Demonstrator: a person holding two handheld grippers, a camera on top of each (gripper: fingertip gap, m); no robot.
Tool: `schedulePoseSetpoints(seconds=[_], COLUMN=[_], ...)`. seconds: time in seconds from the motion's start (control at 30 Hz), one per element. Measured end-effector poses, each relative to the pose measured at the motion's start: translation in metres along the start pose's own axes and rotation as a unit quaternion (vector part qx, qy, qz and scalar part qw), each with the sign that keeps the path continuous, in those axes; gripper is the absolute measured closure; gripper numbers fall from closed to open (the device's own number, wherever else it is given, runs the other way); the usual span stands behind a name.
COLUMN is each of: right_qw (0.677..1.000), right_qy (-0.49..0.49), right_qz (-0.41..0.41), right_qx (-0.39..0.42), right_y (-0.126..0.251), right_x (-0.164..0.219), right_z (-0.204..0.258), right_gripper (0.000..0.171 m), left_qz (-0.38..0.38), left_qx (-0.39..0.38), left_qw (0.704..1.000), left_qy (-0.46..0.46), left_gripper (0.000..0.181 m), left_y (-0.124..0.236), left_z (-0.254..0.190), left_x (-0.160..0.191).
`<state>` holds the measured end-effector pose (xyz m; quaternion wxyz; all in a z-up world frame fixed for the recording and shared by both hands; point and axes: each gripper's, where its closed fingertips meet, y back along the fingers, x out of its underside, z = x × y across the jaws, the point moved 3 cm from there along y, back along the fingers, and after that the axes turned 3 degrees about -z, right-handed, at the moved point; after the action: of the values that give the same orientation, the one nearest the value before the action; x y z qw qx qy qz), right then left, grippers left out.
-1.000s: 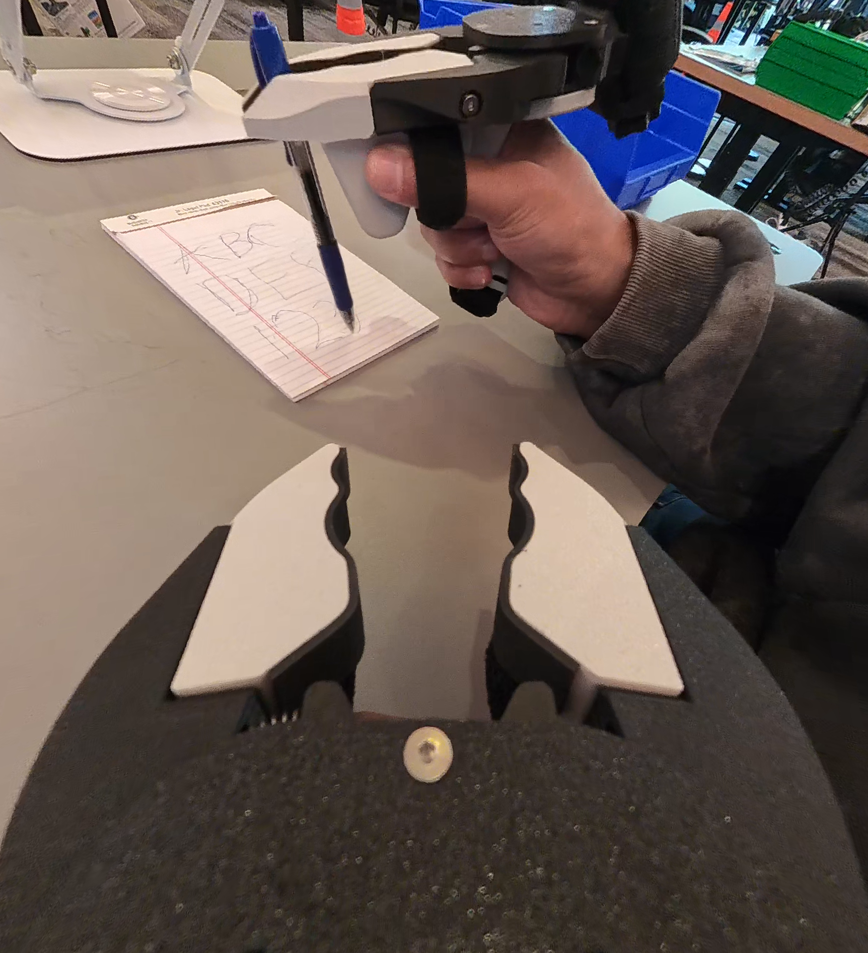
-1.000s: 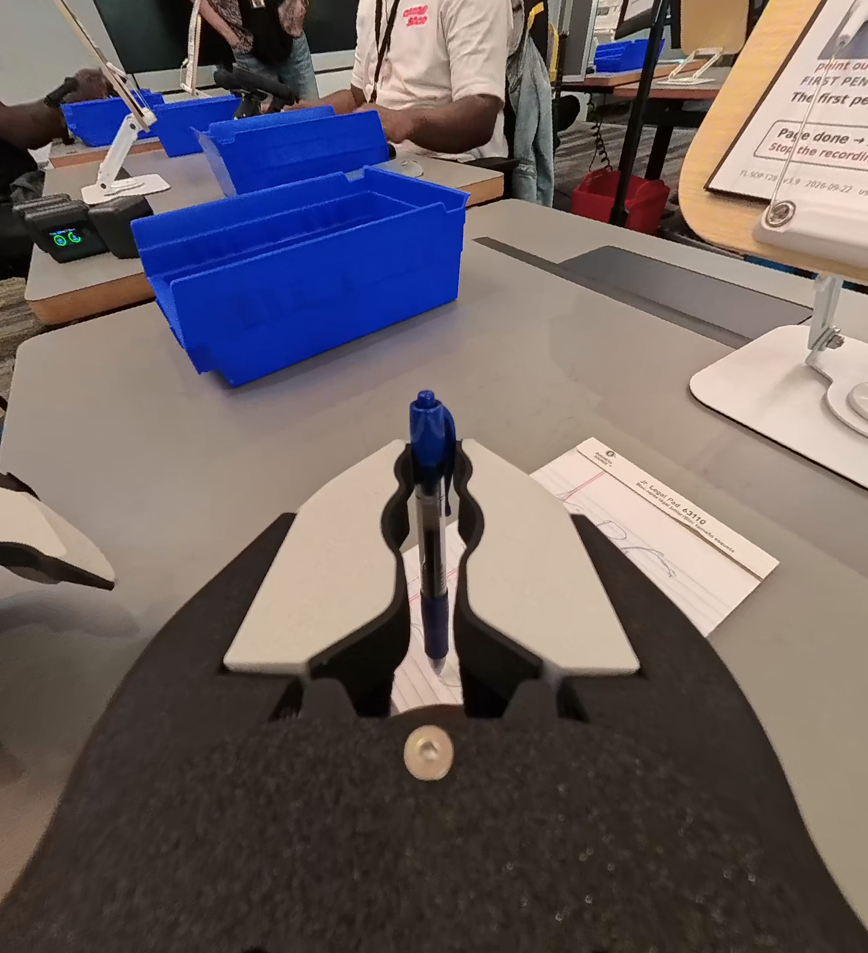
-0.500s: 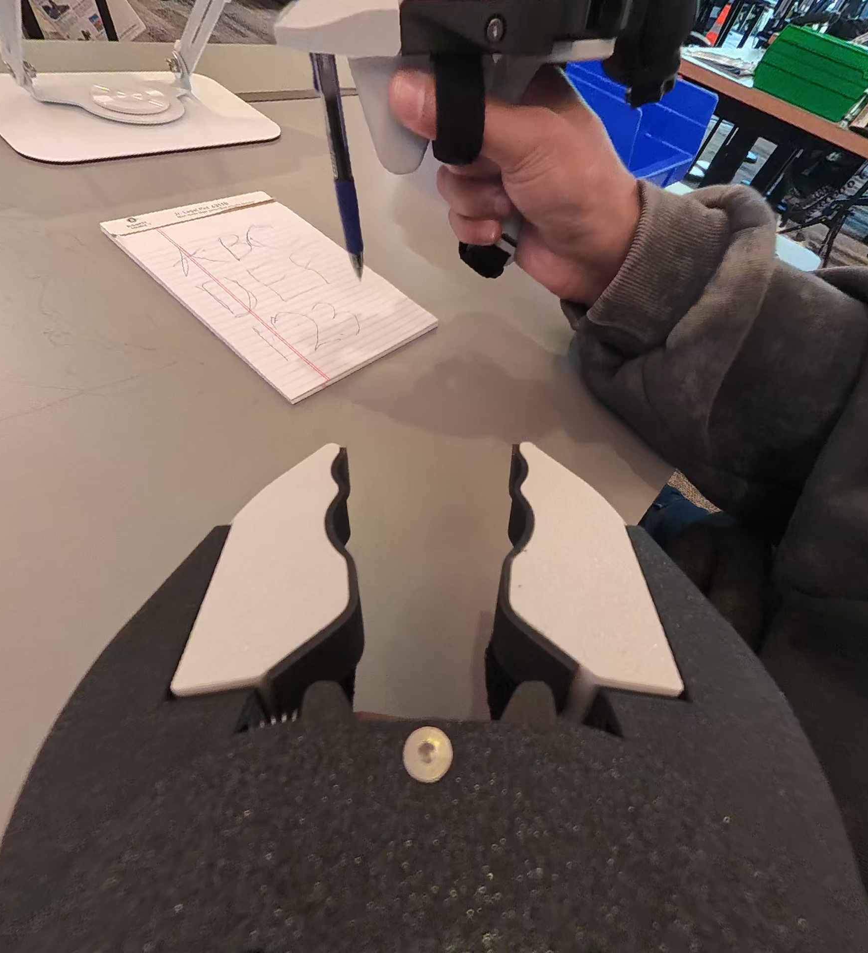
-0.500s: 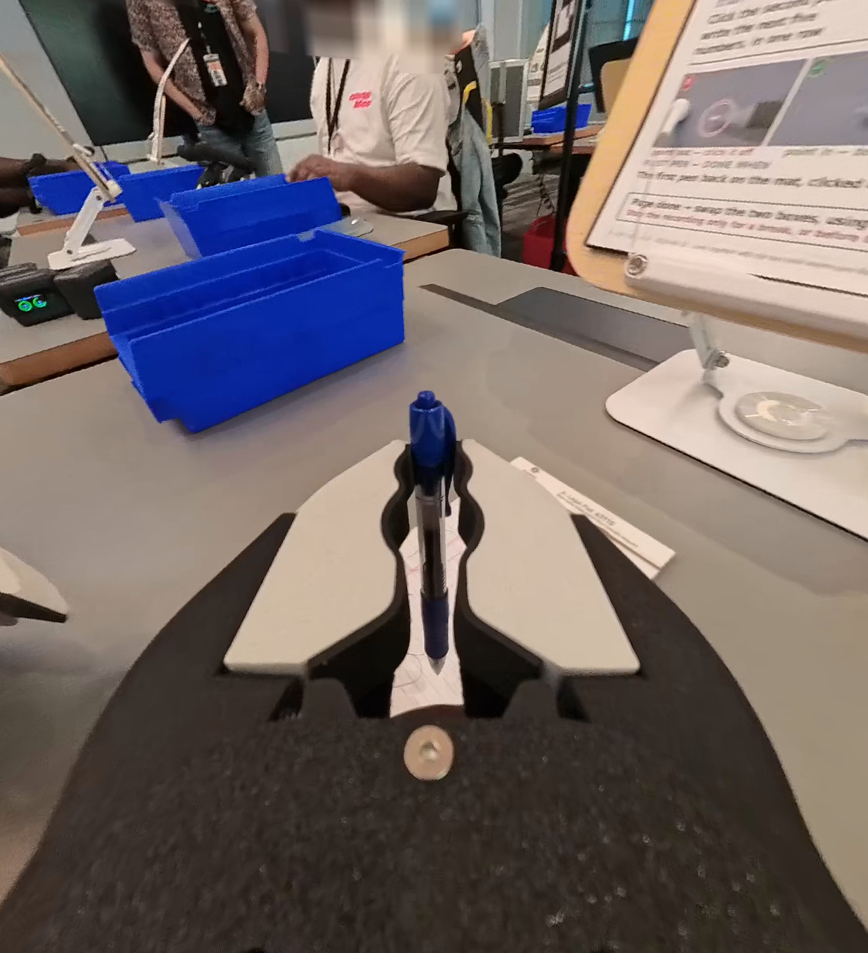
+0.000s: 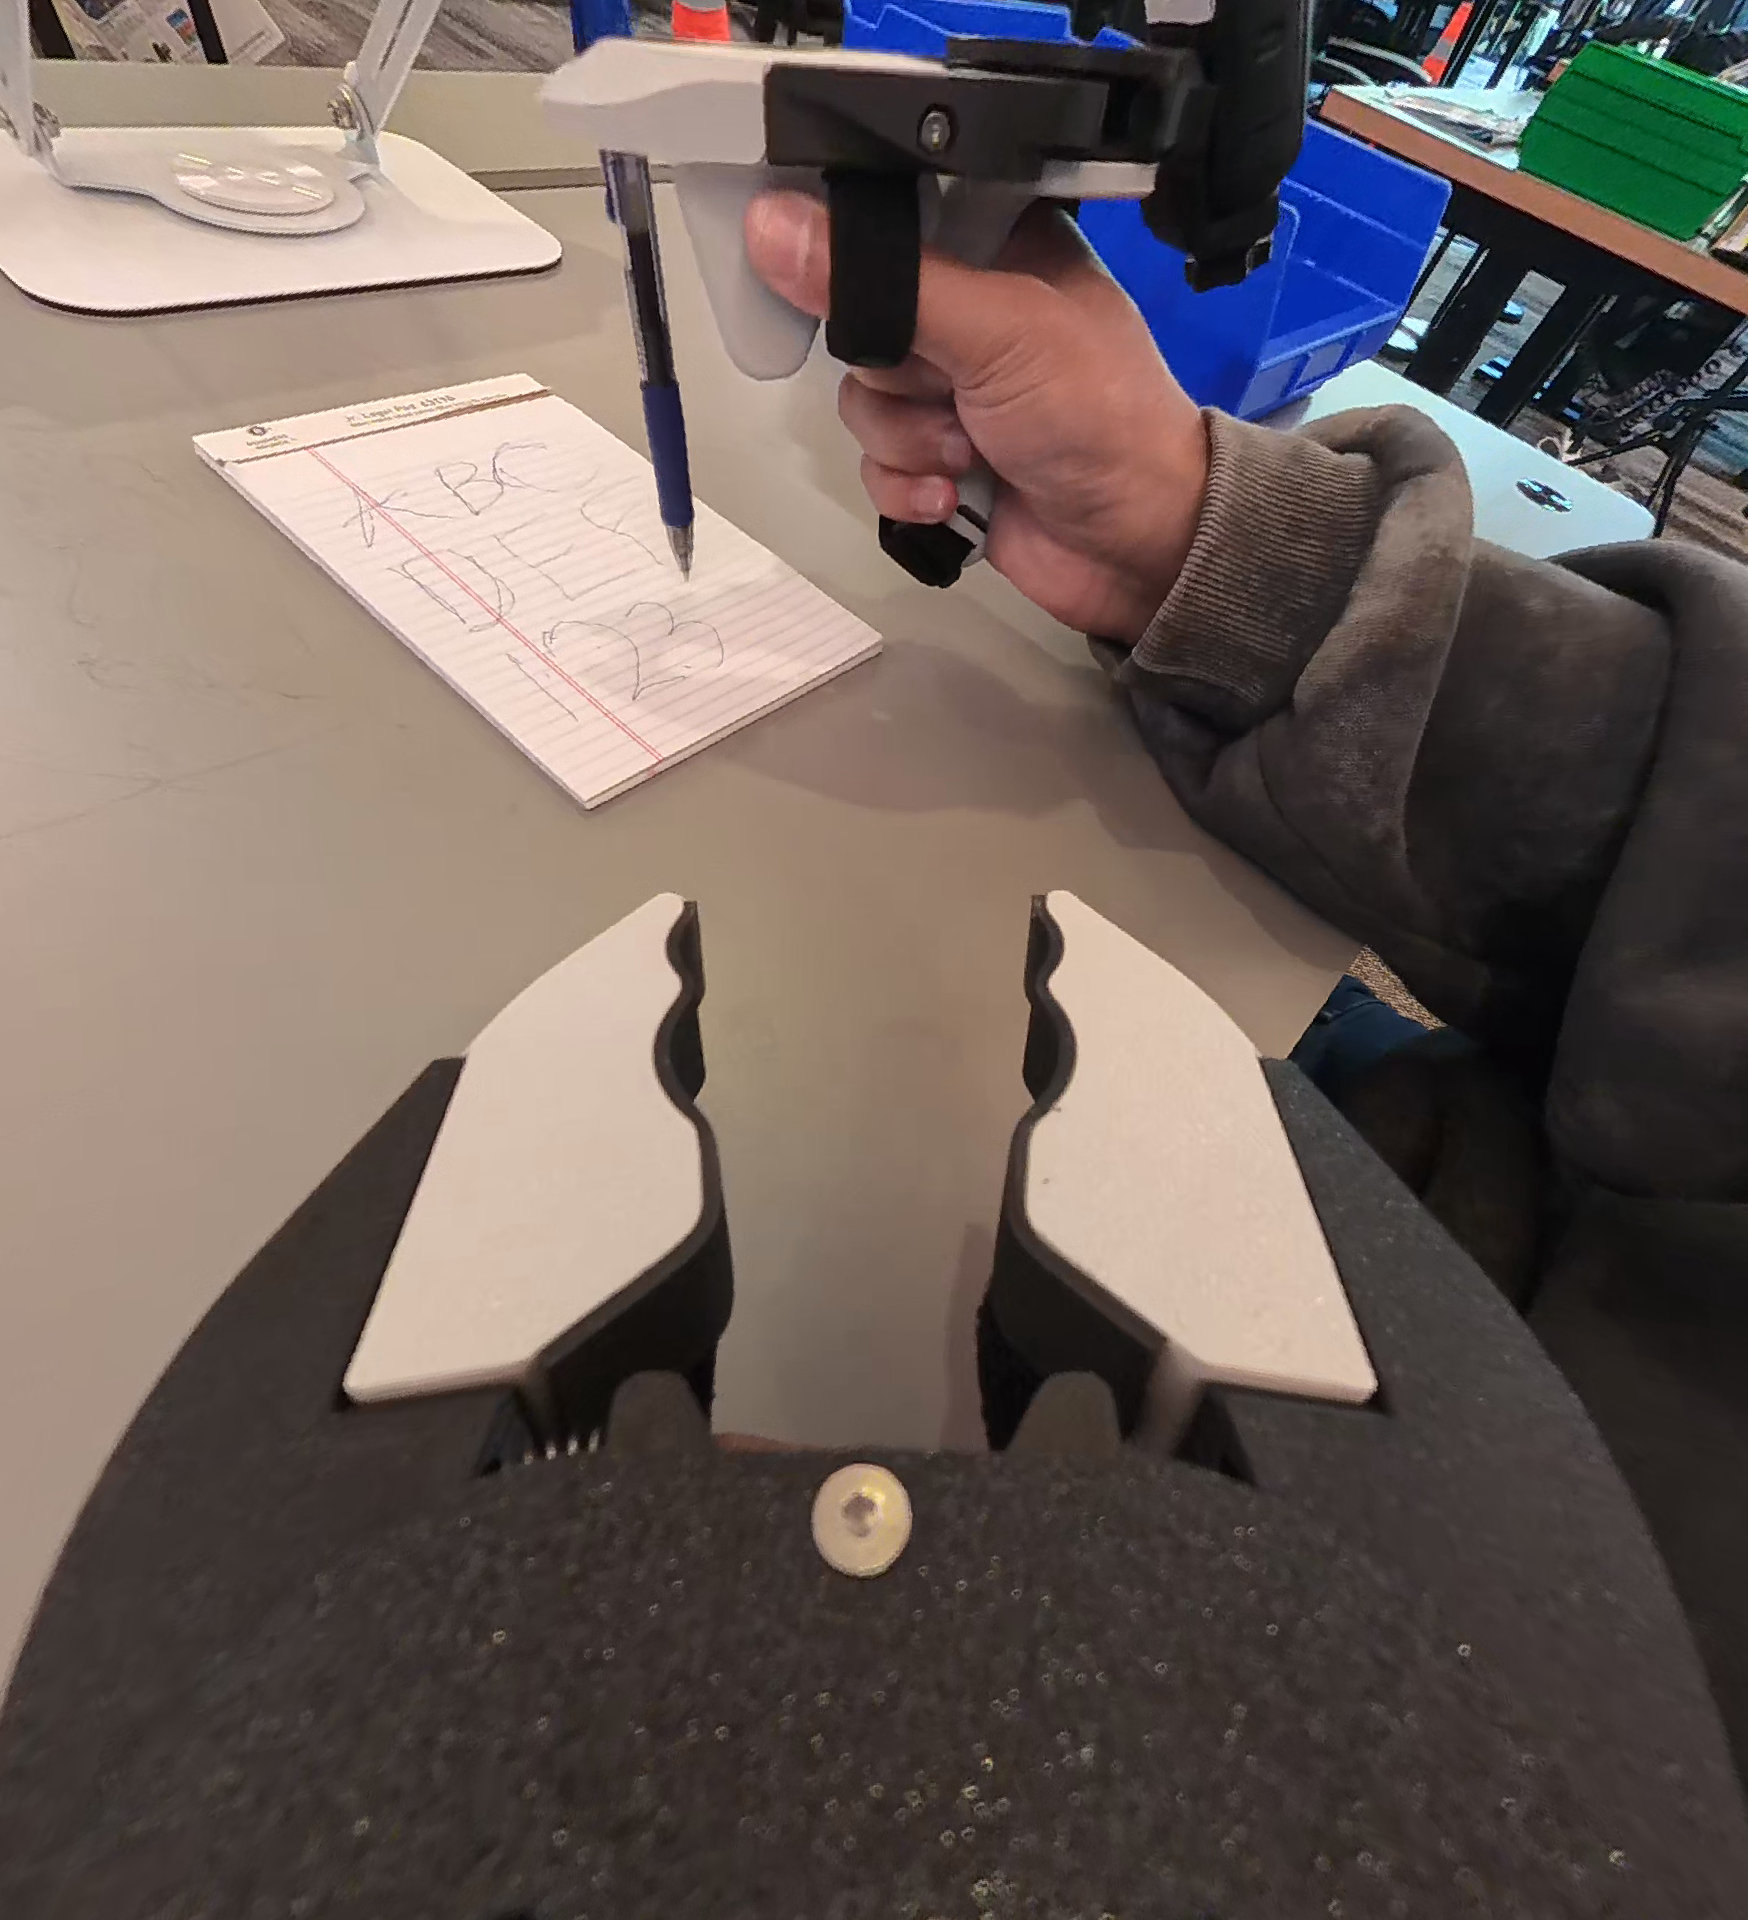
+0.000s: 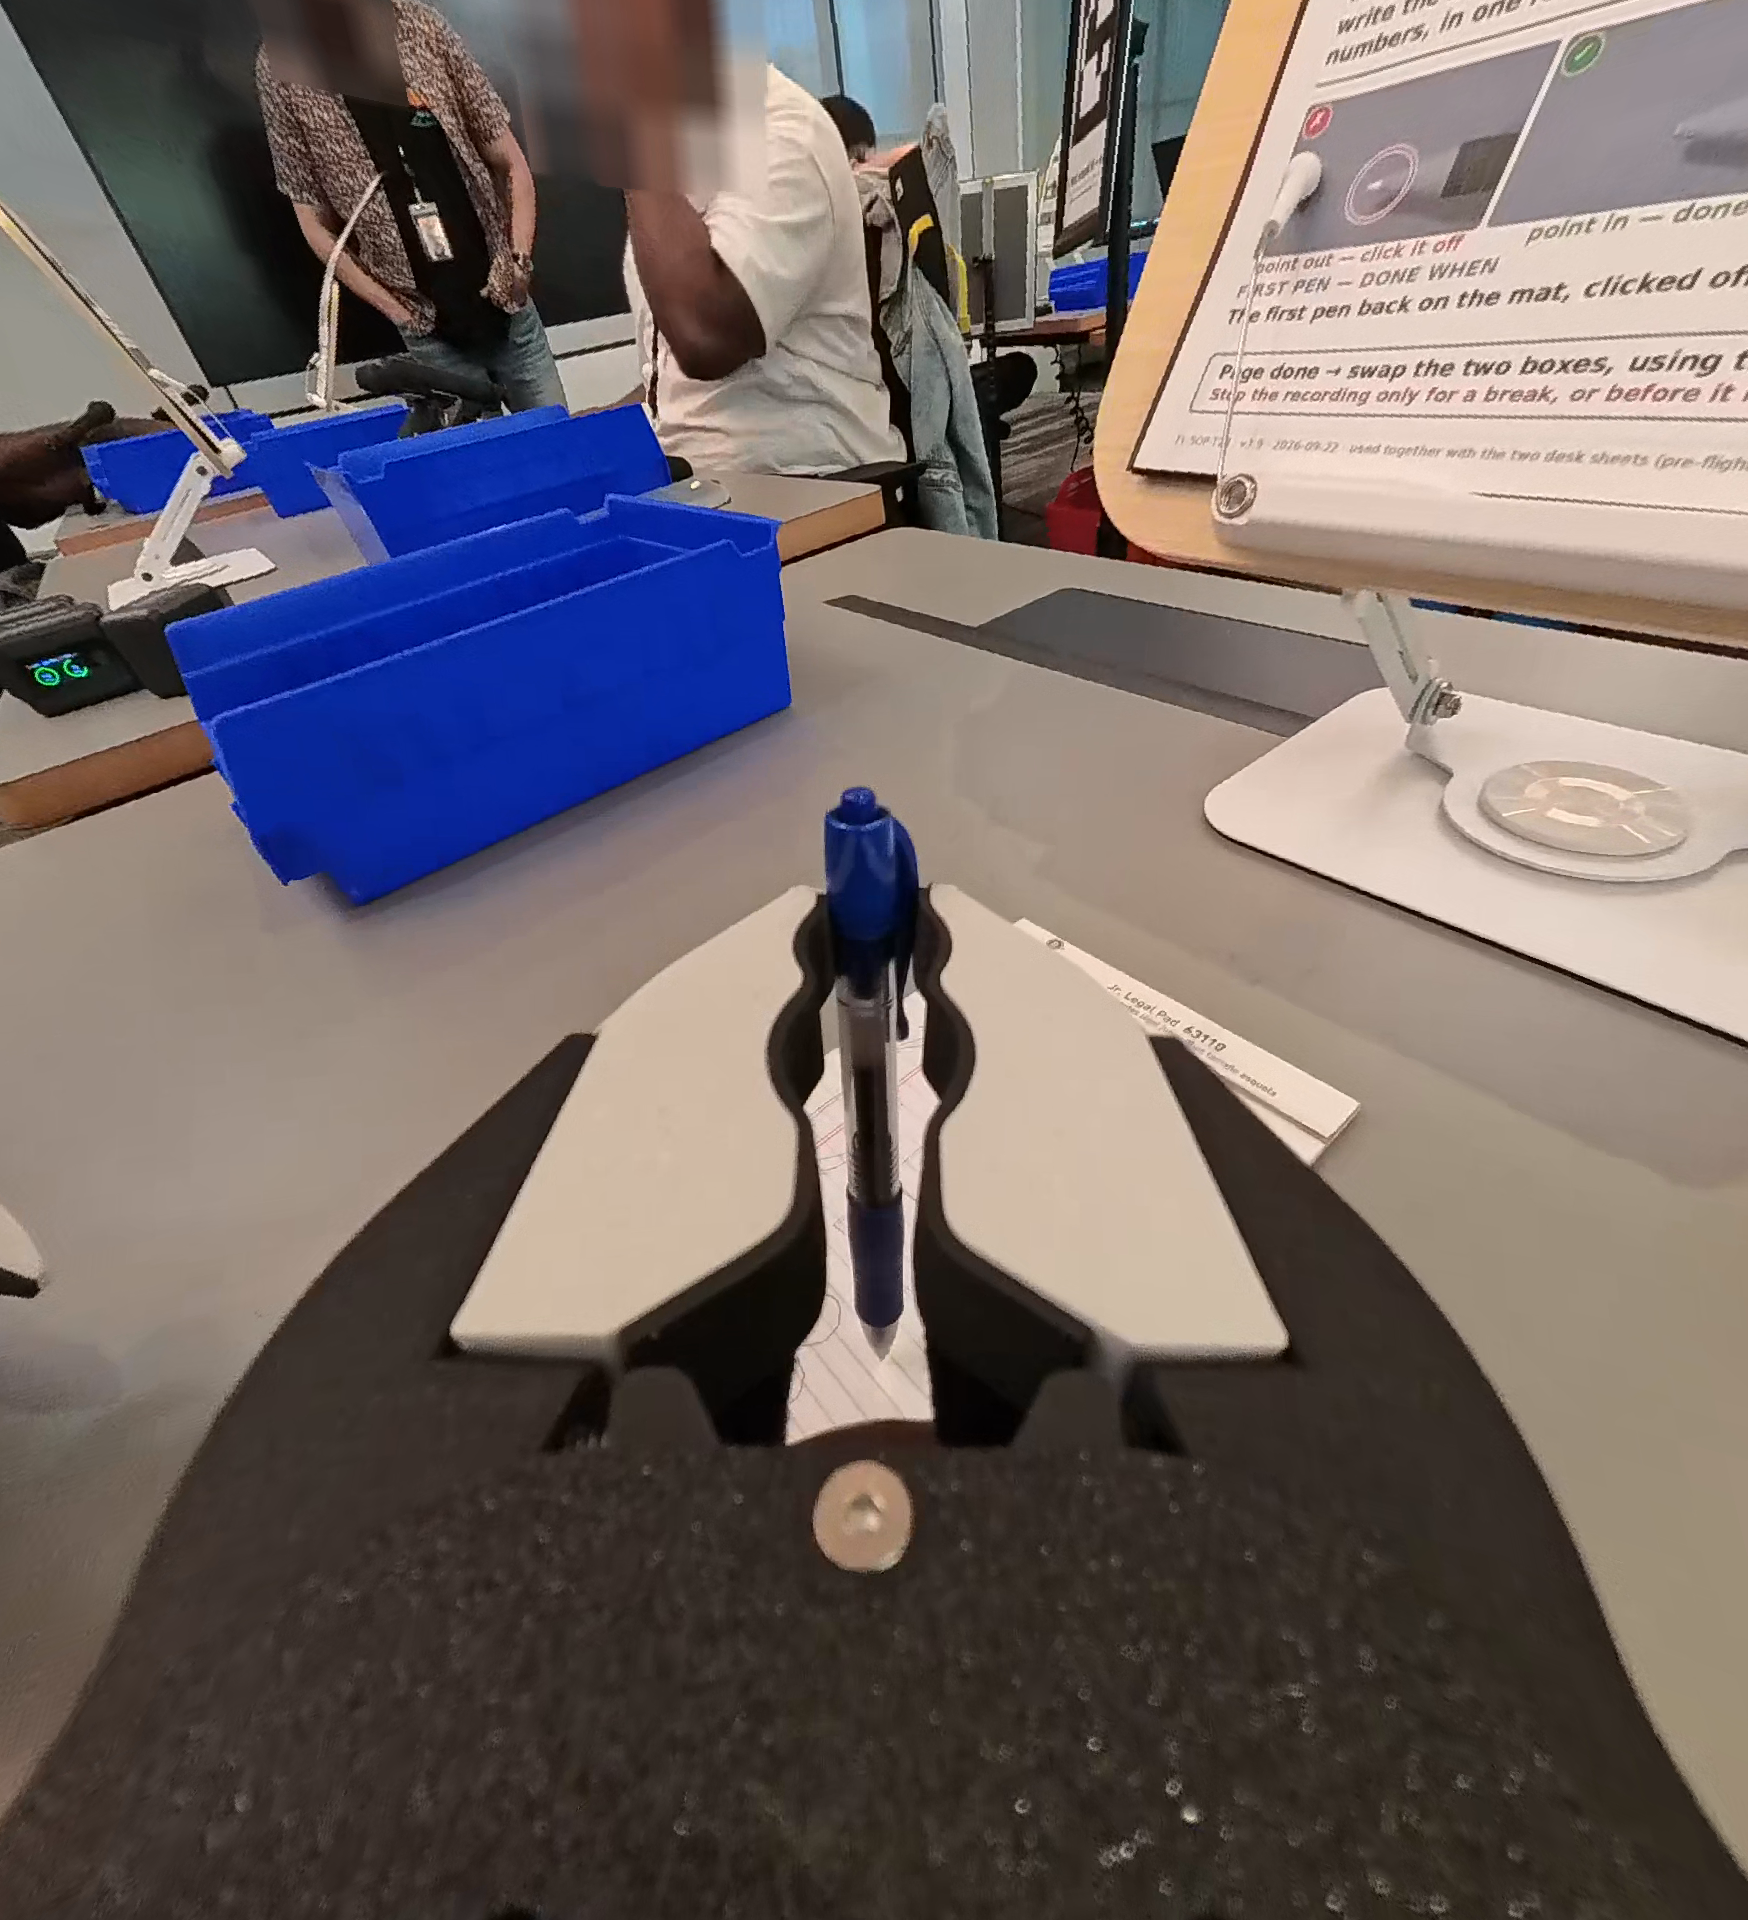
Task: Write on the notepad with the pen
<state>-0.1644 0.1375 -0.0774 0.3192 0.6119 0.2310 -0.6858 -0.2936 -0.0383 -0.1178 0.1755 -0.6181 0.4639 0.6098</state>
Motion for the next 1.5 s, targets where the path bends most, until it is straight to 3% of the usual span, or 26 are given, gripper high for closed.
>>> schedulePoseSetpoints(seconds=[0.5, 1.5], right_qw=[1.000, 1.000], right_qy=[0.001, -0.001], right_qz=[0.008, 0.015], right_qx=[-0.012, 0.001], right_y=[0.003, 0.006], right_x=[0.004, -0.001], right_z=[0.013, -0.006], right_gripper=[0.157, 0.157], left_qz=[0.001, 0.003], left_qx=[0.000, 0.001], left_qw=[1.000, 1.000], left_qy=[-0.002, -0.005], left_gripper=[0.122, 0.122], left_y=[0.000, 0.000], left_z=[-0.001, -0.002], left_x=[0.000, 0.001])
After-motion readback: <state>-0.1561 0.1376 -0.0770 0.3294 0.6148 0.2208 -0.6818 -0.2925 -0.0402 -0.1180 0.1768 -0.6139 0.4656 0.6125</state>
